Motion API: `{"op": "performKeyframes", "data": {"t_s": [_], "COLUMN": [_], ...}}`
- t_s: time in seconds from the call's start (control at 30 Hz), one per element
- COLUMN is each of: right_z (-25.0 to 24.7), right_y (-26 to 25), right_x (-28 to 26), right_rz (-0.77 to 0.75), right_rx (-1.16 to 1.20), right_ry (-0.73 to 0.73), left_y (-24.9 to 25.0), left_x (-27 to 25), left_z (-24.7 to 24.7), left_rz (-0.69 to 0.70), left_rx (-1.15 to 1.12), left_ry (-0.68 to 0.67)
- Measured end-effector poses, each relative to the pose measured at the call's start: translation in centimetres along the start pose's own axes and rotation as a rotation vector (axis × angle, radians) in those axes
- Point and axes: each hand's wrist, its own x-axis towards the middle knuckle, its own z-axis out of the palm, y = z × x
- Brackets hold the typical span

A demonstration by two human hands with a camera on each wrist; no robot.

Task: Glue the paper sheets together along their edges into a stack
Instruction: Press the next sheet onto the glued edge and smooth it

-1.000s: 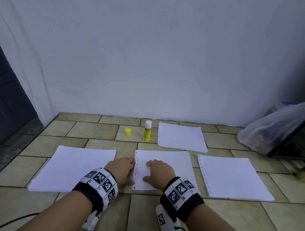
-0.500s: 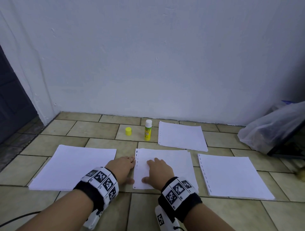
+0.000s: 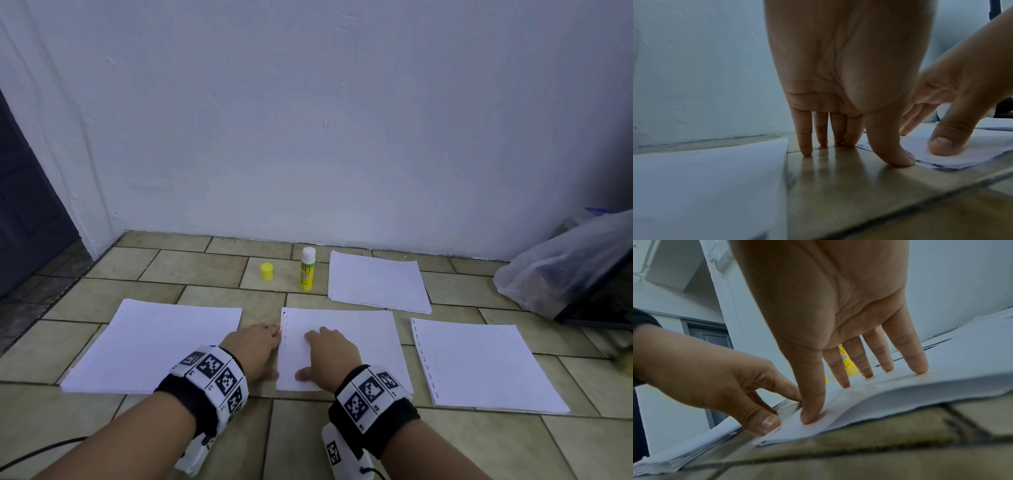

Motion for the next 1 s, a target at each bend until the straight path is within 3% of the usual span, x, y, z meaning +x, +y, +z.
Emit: {"op": "performKeyframes", "data": {"t_s": [0.53,1.0], "right_z": [-0.02,0.07], "right_y": [-0.28,-0.73], "right_x": [-0.19,-0.31], "right_rz": [0.002,-0.188], "right_rx": [-0.014,-0.067], "right_ry": [0.015,-0.018], "left_y": [-0.19,-0.24], "left_x": [0.4,0.43], "left_z": [0.3,0.55], "left_rz": [0.015,0.017], "left_rx": [-0.008,-0.071], "left_ry": [0.004,0.053]}}
